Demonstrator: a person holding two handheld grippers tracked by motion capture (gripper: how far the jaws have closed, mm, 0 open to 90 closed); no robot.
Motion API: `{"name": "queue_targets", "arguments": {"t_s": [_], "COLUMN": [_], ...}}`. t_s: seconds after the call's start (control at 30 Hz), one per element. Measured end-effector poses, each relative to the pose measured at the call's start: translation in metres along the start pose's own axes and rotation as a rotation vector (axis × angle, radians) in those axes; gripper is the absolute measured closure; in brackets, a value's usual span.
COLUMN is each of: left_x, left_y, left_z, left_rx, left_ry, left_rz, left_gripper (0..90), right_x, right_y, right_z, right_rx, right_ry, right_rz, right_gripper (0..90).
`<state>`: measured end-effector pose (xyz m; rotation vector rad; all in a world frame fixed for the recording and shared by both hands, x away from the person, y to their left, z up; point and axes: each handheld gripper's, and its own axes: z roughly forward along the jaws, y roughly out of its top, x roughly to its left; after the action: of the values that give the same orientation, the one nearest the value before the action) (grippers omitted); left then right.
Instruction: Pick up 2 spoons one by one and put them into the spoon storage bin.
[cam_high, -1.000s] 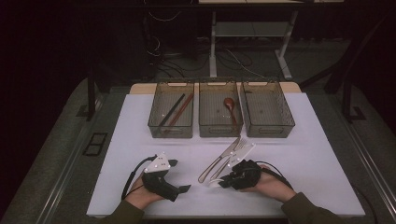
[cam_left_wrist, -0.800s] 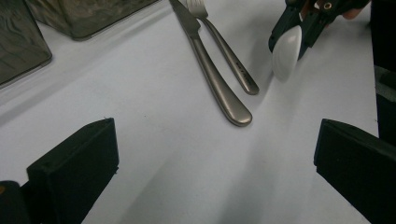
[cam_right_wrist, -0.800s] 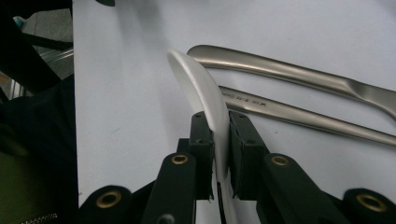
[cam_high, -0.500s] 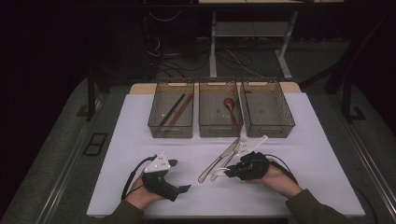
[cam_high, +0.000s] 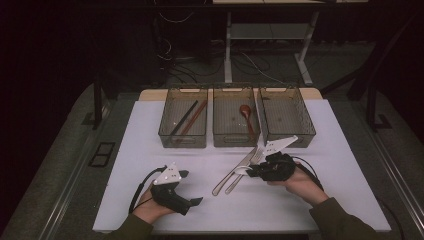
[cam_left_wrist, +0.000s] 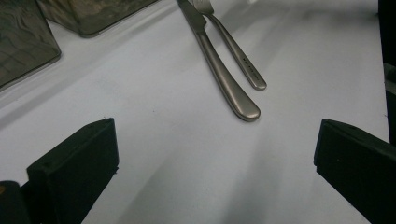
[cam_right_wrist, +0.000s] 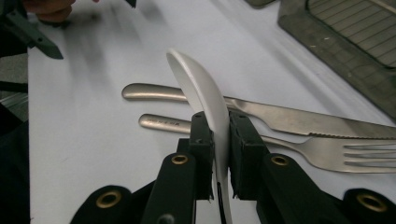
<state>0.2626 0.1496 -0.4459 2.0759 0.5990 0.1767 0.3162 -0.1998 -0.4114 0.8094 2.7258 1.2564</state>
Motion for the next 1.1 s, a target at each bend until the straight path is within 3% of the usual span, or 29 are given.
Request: {"name": "queue_targets", "arguments": {"t_s": [0.7,1.1], "left_x": [-0.002,-0.003], "left_y": [0.001,0.001], "left_z": [0.001,0.001], "left_rx": [0.003,0.002], "left_ry": [-0.004,-0.005], "left_rz": [0.003,0.001], "left_gripper": [0.0,0.0], "right_x": [-0.022,-0.034], "right_y": [0.019,0.05], "right_z": [-0.01,-0.009], "right_rx": [-0.044,-0.084], "right_ry": [-0.084,-0.11], "right_rz": [0.066,0.057], "right_gripper": [80.3,80.5]}}
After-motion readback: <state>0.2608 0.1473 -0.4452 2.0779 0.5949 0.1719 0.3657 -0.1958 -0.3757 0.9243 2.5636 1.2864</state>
